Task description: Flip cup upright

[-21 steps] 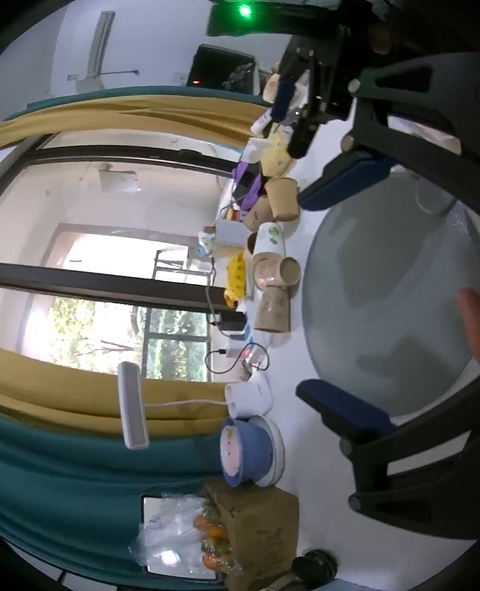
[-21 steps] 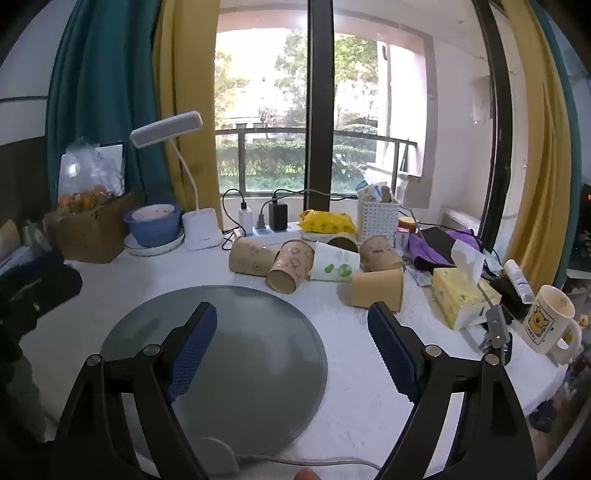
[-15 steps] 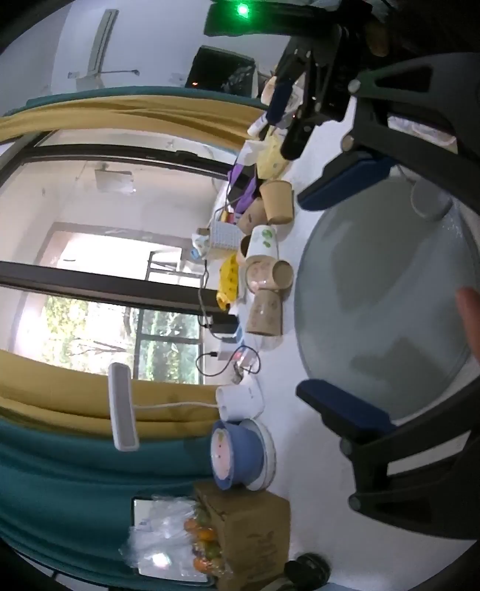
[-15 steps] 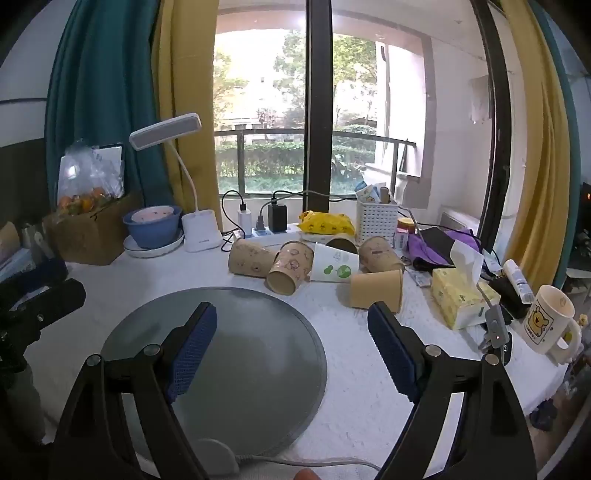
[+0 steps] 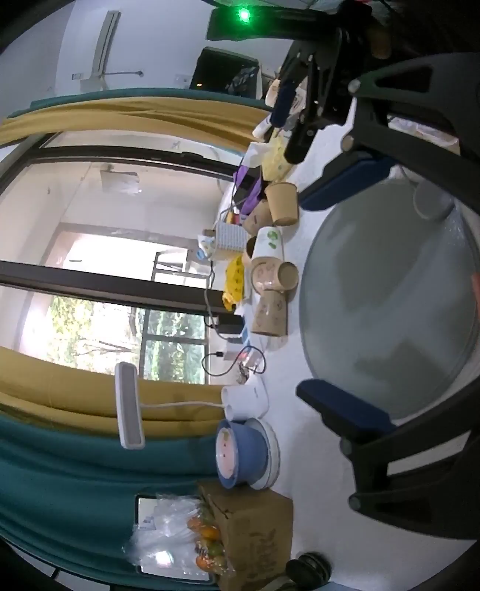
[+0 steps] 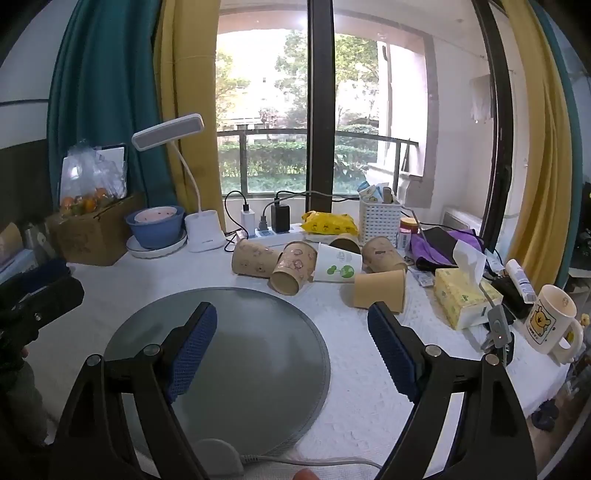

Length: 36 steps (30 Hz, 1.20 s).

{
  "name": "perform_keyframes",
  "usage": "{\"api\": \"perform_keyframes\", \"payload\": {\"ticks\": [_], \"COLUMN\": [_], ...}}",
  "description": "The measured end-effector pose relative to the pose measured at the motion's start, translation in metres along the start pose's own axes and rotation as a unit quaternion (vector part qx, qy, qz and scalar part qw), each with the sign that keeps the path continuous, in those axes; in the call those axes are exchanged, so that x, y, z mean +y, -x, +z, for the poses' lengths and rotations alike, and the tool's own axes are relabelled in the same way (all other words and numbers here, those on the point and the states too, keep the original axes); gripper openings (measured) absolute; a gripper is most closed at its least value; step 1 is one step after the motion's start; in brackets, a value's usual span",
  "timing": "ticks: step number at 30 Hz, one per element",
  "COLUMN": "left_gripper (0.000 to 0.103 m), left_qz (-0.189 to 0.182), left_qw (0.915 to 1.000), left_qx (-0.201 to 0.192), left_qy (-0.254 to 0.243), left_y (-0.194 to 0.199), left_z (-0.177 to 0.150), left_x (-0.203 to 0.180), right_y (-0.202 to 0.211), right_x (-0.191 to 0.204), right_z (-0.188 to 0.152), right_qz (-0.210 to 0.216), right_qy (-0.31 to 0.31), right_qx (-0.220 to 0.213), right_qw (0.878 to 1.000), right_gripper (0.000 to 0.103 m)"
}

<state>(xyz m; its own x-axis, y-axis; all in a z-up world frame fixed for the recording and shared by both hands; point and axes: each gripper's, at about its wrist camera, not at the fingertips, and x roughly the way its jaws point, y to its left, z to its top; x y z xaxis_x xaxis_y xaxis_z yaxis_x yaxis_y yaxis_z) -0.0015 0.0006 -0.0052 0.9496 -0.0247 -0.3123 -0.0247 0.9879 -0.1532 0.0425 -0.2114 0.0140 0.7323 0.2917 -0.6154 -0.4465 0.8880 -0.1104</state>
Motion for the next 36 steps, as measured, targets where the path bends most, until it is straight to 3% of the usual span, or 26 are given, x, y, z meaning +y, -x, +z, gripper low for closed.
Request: {"api": "perform_keyframes", "payload": {"ticks": [36], "left_gripper": [0.094], "left_qz": [0.0], "left_qw": [1.0], "left_qx": [-0.003], "left_qy": [-0.001], "left_y": [0.0018], "left_z": [0.0017], "left_x": [-0.0001], "right_y": [0.0], "right_x": [-0.0017], "right_z": [0.0006], "right_qz": [0.001], "right_qy": [-0.002], "right_qx": [0.0], "right_qw": [1.0], "right_gripper": [0.086]}}
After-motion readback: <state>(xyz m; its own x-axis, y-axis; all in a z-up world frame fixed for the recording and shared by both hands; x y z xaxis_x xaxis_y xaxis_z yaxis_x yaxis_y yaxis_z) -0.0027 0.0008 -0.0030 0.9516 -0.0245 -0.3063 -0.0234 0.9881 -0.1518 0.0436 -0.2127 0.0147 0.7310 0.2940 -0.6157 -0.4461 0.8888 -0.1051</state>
